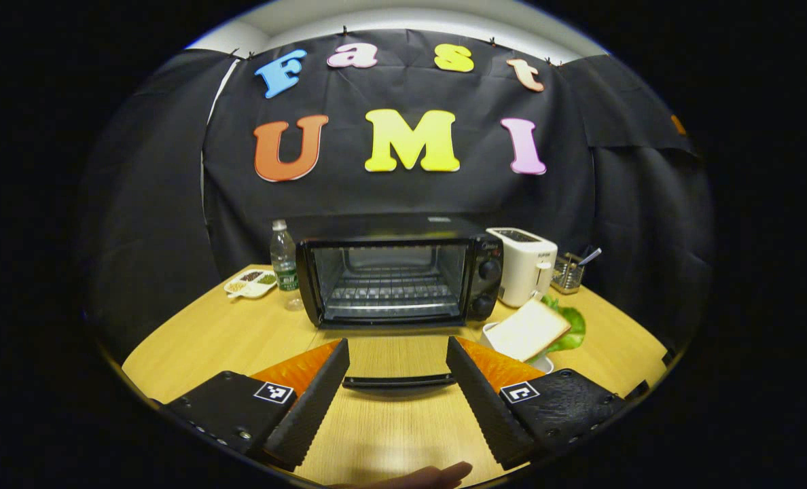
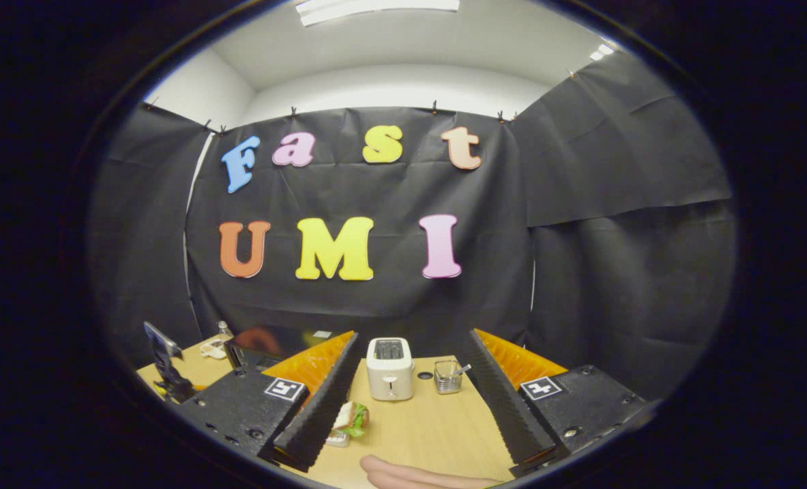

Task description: Open the electric oven with the left hand, put the food in, and close the electric oven.

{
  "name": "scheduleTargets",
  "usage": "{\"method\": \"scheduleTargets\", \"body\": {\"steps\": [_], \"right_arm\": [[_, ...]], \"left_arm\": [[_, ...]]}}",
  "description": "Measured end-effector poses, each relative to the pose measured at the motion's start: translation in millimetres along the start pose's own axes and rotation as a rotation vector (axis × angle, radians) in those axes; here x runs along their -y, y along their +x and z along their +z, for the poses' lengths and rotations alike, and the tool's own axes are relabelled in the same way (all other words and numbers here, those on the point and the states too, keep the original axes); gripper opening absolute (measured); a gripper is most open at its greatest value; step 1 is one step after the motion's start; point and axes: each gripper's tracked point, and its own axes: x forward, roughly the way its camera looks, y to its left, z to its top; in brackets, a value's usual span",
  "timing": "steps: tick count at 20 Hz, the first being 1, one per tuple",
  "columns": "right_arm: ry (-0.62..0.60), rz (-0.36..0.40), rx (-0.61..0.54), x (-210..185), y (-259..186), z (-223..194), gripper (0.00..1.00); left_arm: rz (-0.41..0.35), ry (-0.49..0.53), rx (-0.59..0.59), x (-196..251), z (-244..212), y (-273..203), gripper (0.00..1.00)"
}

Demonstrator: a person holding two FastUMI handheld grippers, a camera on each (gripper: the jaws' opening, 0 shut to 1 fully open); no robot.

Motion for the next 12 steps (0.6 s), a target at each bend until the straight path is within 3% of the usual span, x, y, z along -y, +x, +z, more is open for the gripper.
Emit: {"method": "scheduleTargets", "body": {"steps": [5, 8, 9, 10, 11, 12], "right_arm": [[-0.032, 0.039, -0.120, -6.7, 69.2, -46.9, 1.00], [-0.026, 0.129, -0.269, -23.8, 107.9, -96.0, 1.00], [-0.011, 0.163, -0.328, -29.4, 118.7, -113.9, 0.92], [0.003, 0.203, -0.388, -35.7, 127.4, -133.2, 1.00], [0.017, 0.239, -0.445, -41.6, 135.1, -149.6, 1.00], [0.034, 0.270, -0.501, -46.2, 142.1, -167.1, 0.92]], "left_arm": [[0.011, 0.042, 0.184, -0.3, 83.7, -46.3, 0.95], [0.076, 0.058, 0.258, -14.5, 110.7, -71.3, 0.94], [0.088, 0.049, 0.276, -16.0, 117.6, -79.8, 0.94], [0.090, 0.046, 0.285, -14.9, 121.9, -86.6, 0.94], [0.088, 0.055, 0.290, -12.5, 123.8, -93.5, 0.94], [0.103, 0.064, 0.299, -14.8, 126.2, -99.6, 0.95]]}}
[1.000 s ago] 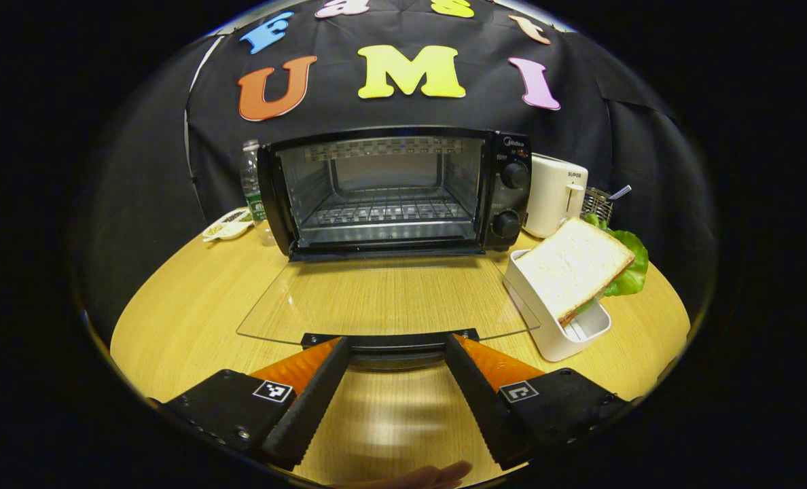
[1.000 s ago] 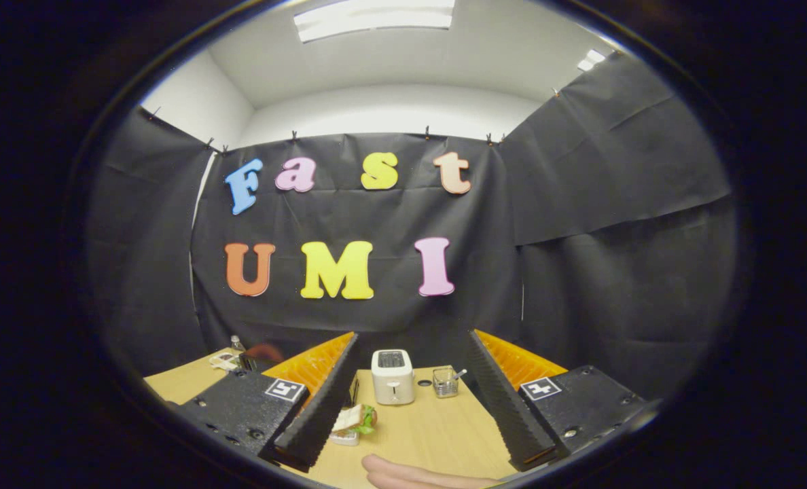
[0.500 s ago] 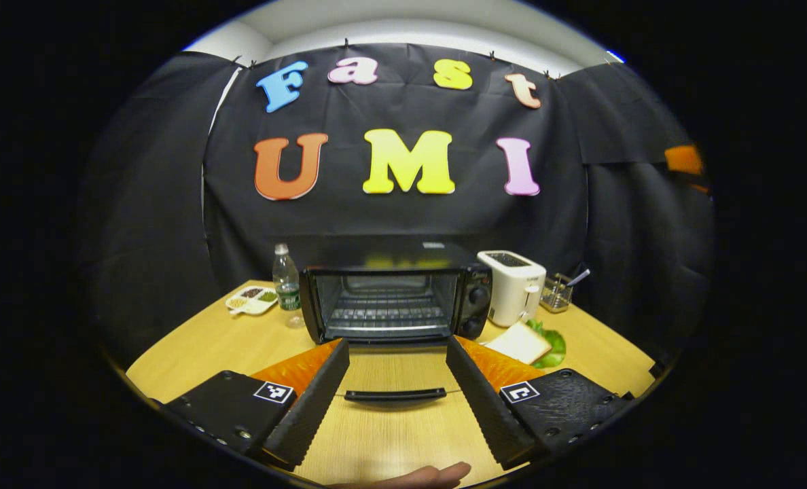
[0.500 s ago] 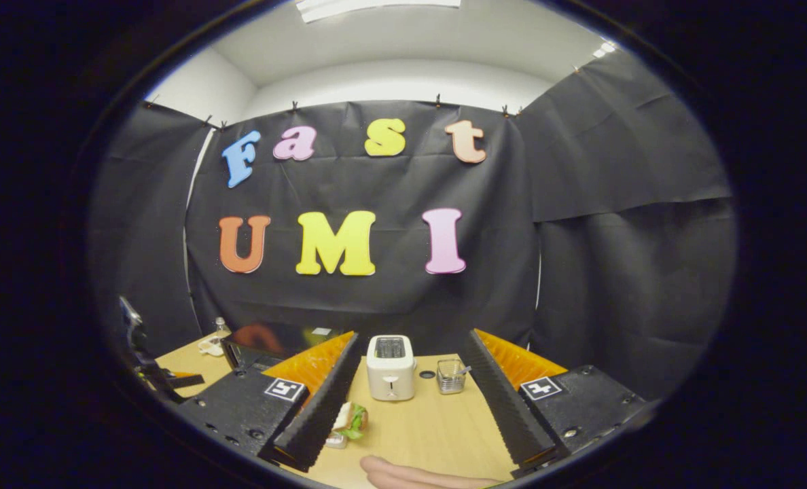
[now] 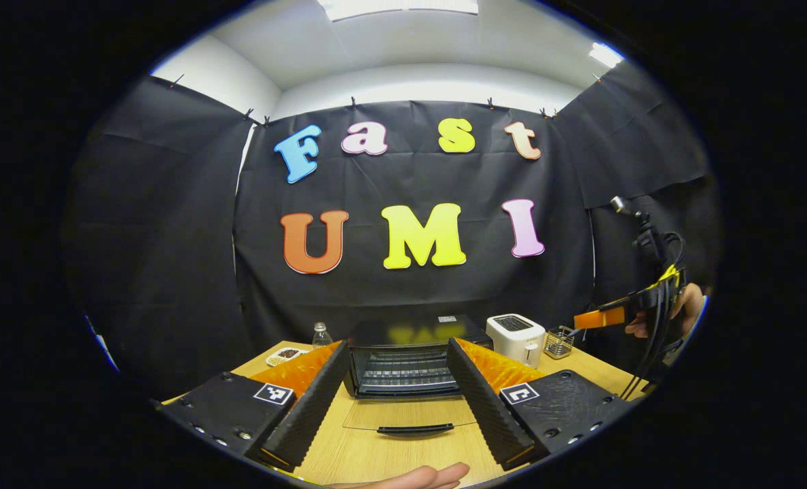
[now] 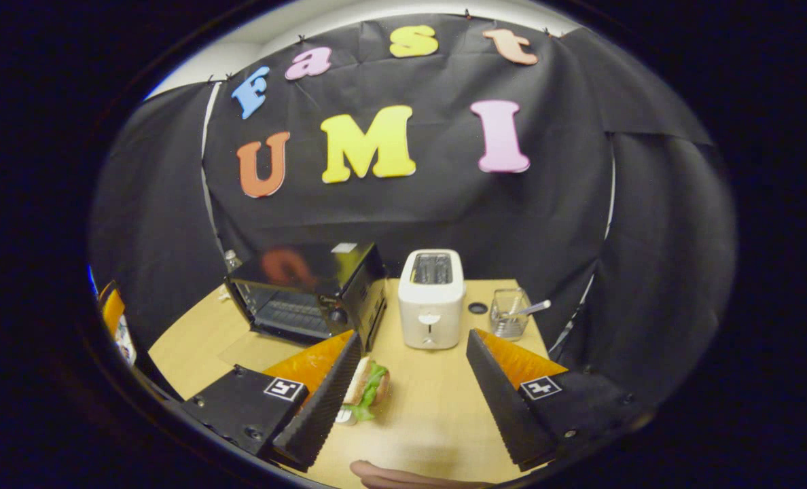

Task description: Open the electric oven with the left hand, put the food in, and close the electric oven.

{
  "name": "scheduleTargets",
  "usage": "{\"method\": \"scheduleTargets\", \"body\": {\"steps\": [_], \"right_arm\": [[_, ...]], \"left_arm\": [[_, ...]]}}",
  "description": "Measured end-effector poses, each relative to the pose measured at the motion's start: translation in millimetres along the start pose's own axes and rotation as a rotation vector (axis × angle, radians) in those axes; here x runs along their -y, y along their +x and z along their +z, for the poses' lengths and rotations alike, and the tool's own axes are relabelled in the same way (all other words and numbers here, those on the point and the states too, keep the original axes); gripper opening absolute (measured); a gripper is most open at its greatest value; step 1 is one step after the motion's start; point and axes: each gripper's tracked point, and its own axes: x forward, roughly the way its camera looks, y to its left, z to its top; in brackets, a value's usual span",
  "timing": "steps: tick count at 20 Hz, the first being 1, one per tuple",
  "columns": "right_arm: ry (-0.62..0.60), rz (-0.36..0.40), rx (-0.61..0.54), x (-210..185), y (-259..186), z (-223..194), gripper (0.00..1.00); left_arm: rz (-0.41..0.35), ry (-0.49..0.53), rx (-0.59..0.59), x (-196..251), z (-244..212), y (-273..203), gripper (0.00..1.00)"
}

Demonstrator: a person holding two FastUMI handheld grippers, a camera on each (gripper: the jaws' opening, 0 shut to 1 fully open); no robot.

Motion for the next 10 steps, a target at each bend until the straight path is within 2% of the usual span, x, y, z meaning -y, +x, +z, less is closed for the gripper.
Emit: {"method": "scheduleTargets", "body": {"steps": [1, 7, 10], "right_arm": [[0.020, 0.028, -0.050, -0.6, 13.1, -9.2, 1.00], [0.107, 0.233, -0.326, -21.2, 81.6, -68.2, 0.99], [0.130, 0.294, -0.379, -21.0, 103.4, -82.8, 0.98]], "left_arm": [[0.015, 0.010, 0.005, -2.9, 2.5, -4.2, 0.95], [0.008, 0.015, -0.002, 3.6, 4.8, -17.7, 0.95], [0.000, 0.007, -0.003, 3.4, -0.5, -11.0, 0.94]]}}
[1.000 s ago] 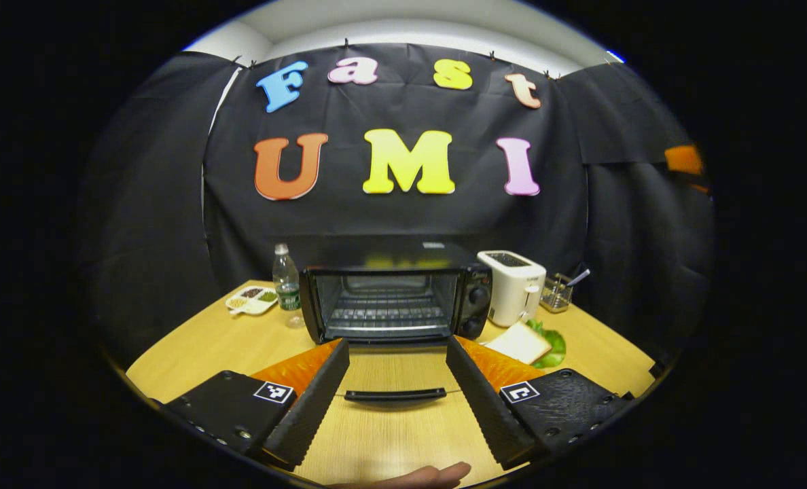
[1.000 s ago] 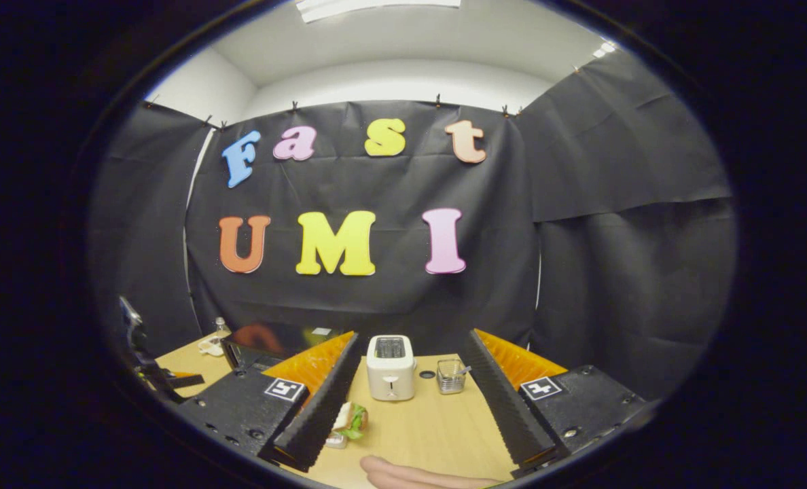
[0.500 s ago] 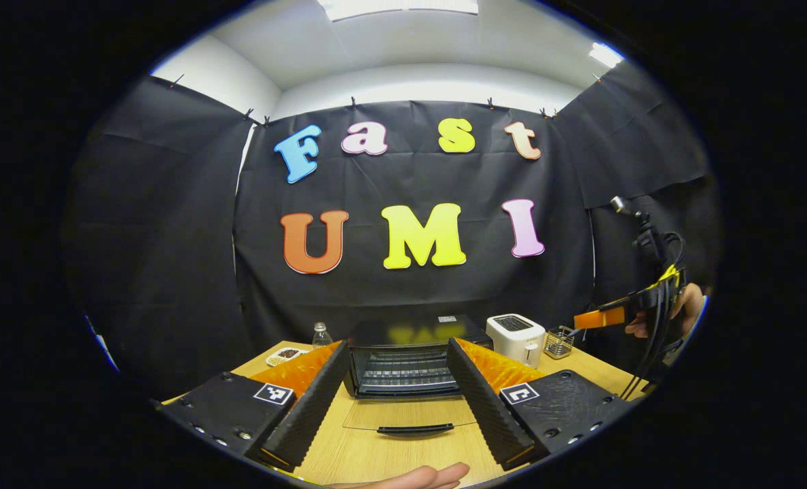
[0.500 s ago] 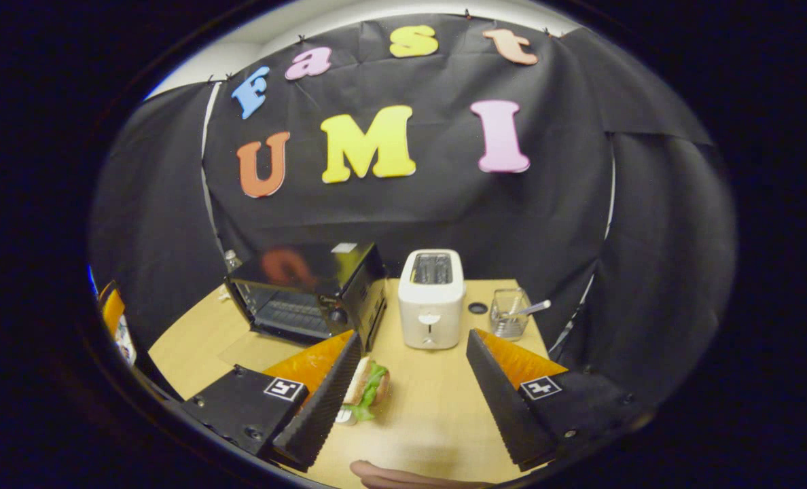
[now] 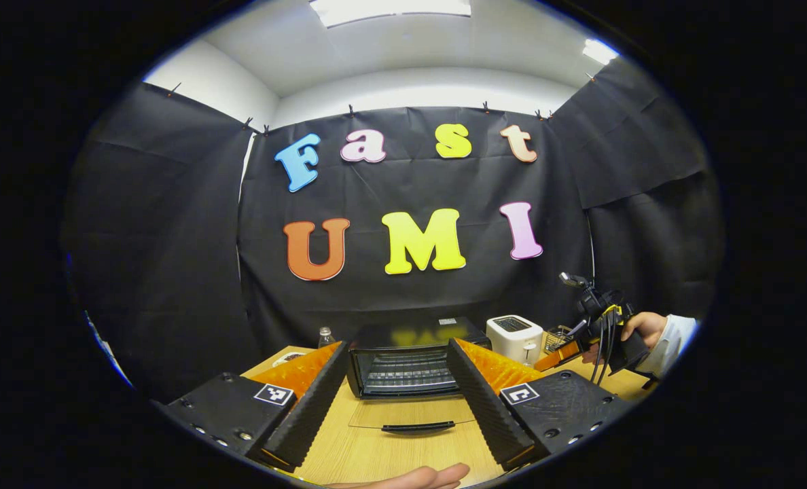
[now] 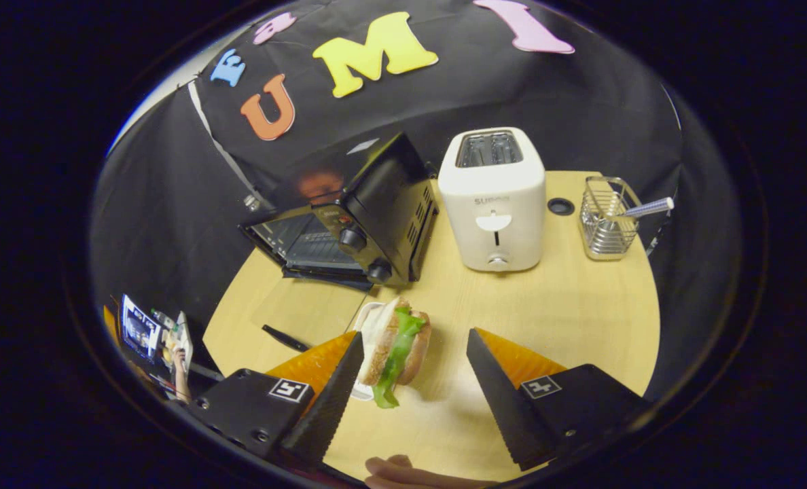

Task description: Open the electric oven with the left hand, put the food in, and close the electric oven.

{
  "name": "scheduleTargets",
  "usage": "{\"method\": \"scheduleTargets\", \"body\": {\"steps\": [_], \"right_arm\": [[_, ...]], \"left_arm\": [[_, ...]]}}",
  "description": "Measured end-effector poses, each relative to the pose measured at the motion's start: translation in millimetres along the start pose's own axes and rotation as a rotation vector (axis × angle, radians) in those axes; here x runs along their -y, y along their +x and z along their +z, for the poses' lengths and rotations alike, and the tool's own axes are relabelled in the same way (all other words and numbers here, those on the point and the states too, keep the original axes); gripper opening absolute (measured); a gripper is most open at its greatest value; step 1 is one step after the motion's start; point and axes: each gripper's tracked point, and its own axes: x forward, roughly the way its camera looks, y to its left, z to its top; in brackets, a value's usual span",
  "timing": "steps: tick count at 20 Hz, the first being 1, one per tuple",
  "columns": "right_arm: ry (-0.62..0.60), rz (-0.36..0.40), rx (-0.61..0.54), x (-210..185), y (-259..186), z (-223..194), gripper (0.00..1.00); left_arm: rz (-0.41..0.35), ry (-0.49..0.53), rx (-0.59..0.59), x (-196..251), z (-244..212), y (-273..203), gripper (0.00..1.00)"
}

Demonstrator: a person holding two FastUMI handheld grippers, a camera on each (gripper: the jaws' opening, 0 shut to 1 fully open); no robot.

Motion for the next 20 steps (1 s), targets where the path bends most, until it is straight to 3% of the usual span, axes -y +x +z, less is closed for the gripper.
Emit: {"method": "scheduleTargets", "body": {"steps": [3, 7, 8, 9, 10, 13, 14, 16, 19, 20], "right_arm": [[0.002, 0.056, -0.052, 0.2, 17.7, -5.8, 0.97], [0.097, 0.201, -0.112, -18.9, 30.9, -8.3, 0.97], [0.126, 0.196, -0.136, -15.6, 37.6, -11.6, 0.96], [0.151, 0.176, -0.165, -9.3, 42.2, -16.7, 0.84], [0.184, 0.168, -0.188, -6.7, 45.4, -20.9, 0.96], [0.229, 0.240, -0.266, -20.6, 48.4, -35.5, 0.94], [0.255, 0.249, -0.276, -23.1, 51.4, -37.8, 0.89], [0.330, 0.282, -0.274, -30.4, 50.0, -36.7, 0.47], [0.371, 0.267, -0.252, -34.1, 45.1, -39.3, 0.41], [0.390, 0.258, -0.237, -34.3, 38.0, -39.1, 0.30]], "left_arm": [[0.007, -0.004, -0.016, -2.6, -8.0, 6.7, 0.94], [-0.042, -0.017, -0.014, 10.3, -16.6, 15.1, 0.95], [-0.051, -0.021, -0.019, 11.1, -17.4, 15.9, 0.95], [-0.051, -0.017, -0.014, 10.1, -15.2, 15.5, 0.95], [-0.057, -0.009, 0.004, 9.5, -11.7, 14.9, 0.95], [-0.101, -0.007, 0.035, 18.6, -9.4, 9.1, 0.95], [-0.106, -0.007, 0.038, 18.1, -9.8, 6.5, 0.95], [-0.102, -0.008, 0.037, 15.2, -10.4, 4.5, 0.95], [-0.097, -0.007, 0.032, 9.8, -12.9, 1.0, 0.95], [-0.096, -0.004, 0.035, 6.8, -11.9, -1.4, 0.95]]}}
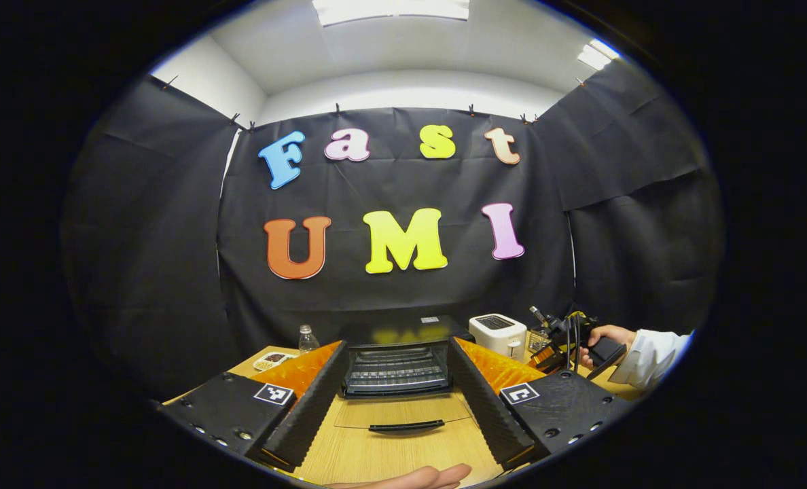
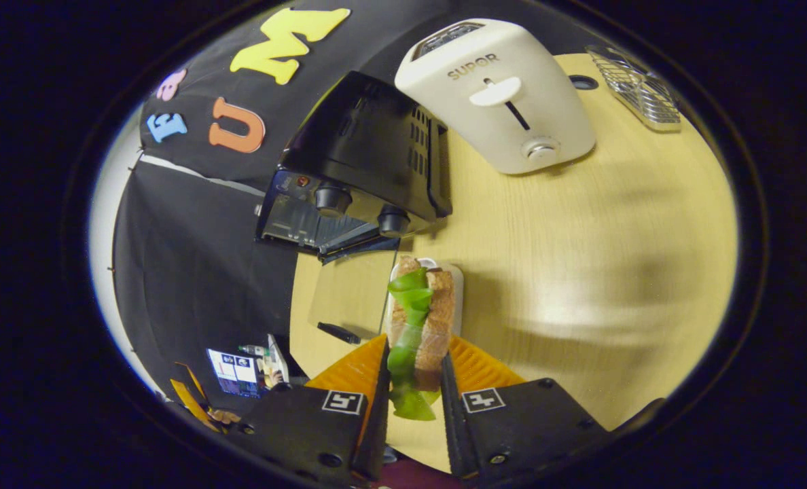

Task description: Open the electric oven with the left hand, put the food in, and close the electric oven.

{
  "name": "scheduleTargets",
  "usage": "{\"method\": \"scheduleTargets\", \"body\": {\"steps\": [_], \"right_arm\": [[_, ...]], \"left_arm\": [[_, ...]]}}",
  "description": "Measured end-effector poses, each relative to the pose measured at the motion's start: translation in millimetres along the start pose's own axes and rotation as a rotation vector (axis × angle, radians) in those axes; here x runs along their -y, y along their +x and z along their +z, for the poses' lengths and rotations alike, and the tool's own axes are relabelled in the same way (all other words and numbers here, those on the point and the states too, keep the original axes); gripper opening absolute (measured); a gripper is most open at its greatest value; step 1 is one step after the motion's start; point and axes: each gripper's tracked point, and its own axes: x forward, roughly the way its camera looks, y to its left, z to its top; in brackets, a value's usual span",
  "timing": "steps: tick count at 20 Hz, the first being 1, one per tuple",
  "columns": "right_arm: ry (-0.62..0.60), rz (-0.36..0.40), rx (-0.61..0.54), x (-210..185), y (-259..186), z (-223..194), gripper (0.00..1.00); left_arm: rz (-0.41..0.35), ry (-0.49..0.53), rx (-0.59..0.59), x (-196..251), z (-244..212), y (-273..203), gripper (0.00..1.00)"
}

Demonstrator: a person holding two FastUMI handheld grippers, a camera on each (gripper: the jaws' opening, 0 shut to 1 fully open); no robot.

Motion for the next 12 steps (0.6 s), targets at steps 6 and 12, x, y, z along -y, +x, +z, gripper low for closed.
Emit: {"method": "scheduleTargets", "body": {"steps": [6, 12], "right_arm": [[0.047, 0.060, 0.147, -32.4, -28.0, -14.9, 0.39], [0.121, 0.123, 0.331, -77.2, -11.2, -42.0, 0.39]], "left_arm": [[0.018, -0.011, 0.013, -19.2, 1.6, -20.1, 0.95], [0.046, -0.003, 0.024, -40.5, 1.1, -33.7, 0.95]]}}
